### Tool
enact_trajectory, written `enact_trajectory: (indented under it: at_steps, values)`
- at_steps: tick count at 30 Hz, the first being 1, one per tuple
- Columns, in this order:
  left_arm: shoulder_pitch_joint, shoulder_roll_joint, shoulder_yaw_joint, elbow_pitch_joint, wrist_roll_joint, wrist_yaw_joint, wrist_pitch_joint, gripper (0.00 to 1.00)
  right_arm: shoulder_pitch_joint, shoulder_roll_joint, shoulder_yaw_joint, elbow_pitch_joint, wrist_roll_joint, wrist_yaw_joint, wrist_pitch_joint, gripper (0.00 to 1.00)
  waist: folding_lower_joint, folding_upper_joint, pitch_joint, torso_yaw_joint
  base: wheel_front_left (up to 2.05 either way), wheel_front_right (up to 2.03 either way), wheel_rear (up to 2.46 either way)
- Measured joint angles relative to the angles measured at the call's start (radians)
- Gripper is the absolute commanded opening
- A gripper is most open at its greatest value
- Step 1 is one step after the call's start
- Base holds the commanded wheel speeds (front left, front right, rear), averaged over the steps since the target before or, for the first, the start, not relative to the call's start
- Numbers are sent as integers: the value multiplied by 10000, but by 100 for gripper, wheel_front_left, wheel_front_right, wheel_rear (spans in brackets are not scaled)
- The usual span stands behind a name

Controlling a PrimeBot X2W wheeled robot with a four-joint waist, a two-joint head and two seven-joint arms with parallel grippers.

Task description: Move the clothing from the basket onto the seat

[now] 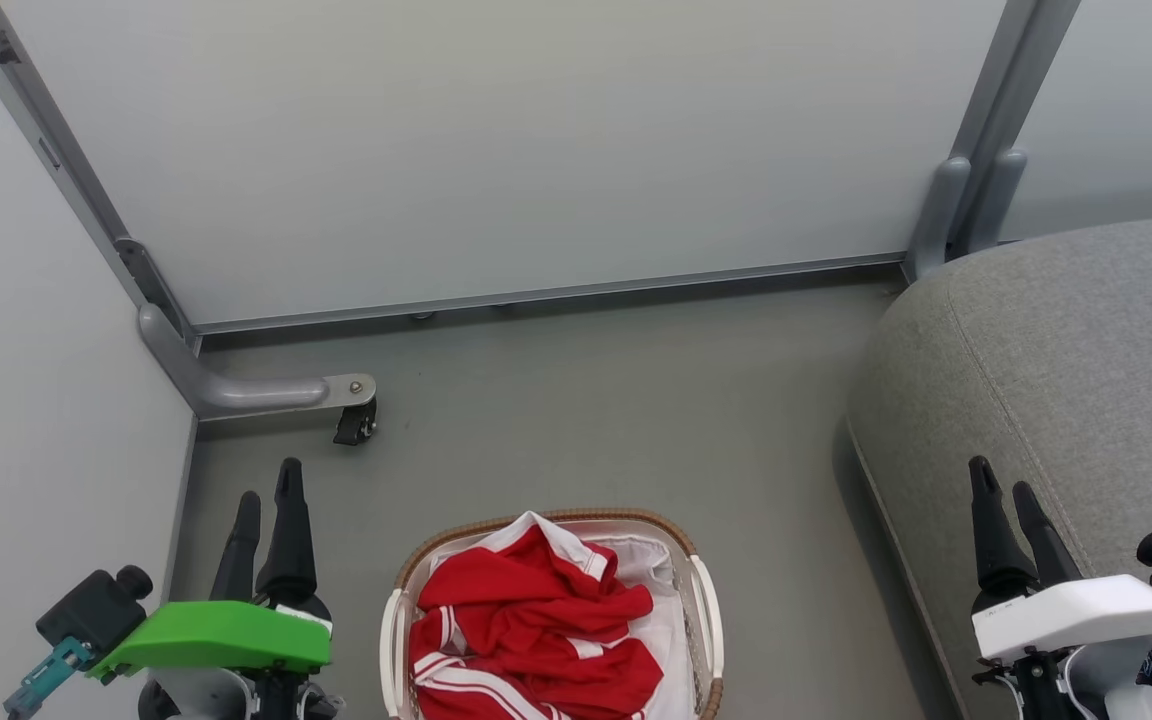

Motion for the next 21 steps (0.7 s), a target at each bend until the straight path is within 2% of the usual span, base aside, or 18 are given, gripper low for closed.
enact_trajectory:
  at_steps: [11,21]
  values:
    - [105,6,-347,58,1743,2,-305,100,95,-17,142,27,-1540,0,-328,100,0,0,-9,37,0,0,0]
    - [204,13,-366,288,2773,81,-573,100,120,-31,221,146,-2844,0,-579,100,0,0,-3,53,0,0,0]
